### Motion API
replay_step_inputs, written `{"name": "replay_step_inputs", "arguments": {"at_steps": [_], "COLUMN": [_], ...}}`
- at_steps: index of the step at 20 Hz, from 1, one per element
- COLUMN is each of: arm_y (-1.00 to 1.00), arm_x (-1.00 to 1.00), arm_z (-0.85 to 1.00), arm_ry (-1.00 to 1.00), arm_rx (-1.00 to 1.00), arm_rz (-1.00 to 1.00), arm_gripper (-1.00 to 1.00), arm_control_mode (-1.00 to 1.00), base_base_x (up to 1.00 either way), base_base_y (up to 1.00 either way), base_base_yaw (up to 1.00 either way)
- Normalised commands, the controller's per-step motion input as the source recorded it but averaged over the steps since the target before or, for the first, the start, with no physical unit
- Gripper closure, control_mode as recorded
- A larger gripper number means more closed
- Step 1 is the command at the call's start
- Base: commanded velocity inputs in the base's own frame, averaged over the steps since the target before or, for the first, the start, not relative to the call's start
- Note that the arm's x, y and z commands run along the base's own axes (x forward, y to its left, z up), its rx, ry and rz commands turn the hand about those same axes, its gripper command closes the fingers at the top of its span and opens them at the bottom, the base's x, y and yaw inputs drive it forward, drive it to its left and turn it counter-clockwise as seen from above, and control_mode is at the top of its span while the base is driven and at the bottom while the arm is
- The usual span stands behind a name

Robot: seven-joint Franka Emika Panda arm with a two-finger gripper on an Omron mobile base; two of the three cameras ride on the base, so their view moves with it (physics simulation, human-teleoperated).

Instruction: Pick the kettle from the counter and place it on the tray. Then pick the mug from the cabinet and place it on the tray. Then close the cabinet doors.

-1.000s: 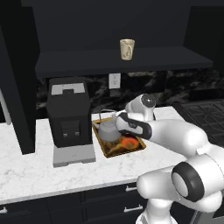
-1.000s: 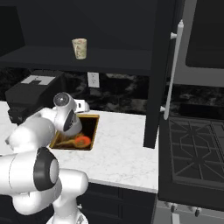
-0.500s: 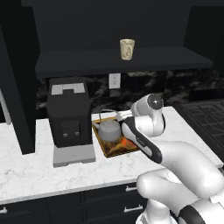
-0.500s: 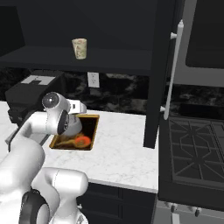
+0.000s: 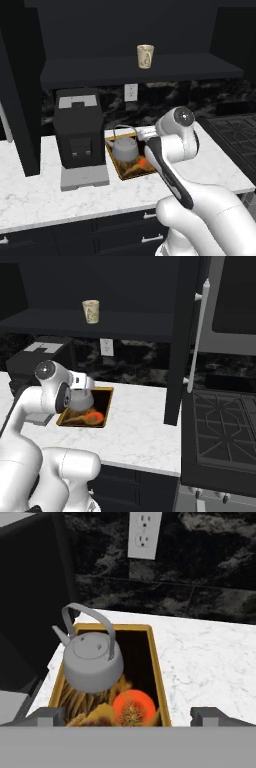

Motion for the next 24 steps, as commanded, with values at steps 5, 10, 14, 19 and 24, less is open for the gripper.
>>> {"name": "replay_step_inputs", "arguments": {"at_steps": [5, 10, 14, 19, 24], "arm_y": [-0.11, -0.12, -0.13, -0.12, -0.07], "arm_x": [-0.38, -0.37, -0.21, -0.24, -0.18], "arm_z": [0.14, 0.26, 0.35, 0.44, 0.53], "arm_ry": [0.1, 0.04, 0.0, -0.19, -0.11], "arm_rx": [0.02, 0.05, 0.01, 0.0, 0.0], "arm_rz": [0.0, 0.0, 0.0, -0.02, -0.09], "arm_gripper": [-1.0, -1.0, -1.0, -1.0, -1.0], "arm_control_mode": [-1.0, -1.0, -1.0, -1.0, -1.0], "base_base_x": [0.0, 0.0, 0.0, 0.0, 0.0], "base_base_y": [0.0, 0.0, 0.0, 0.0, 0.0], "base_base_yaw": [0.0, 0.0, 0.0, 0.0, 0.0]}}
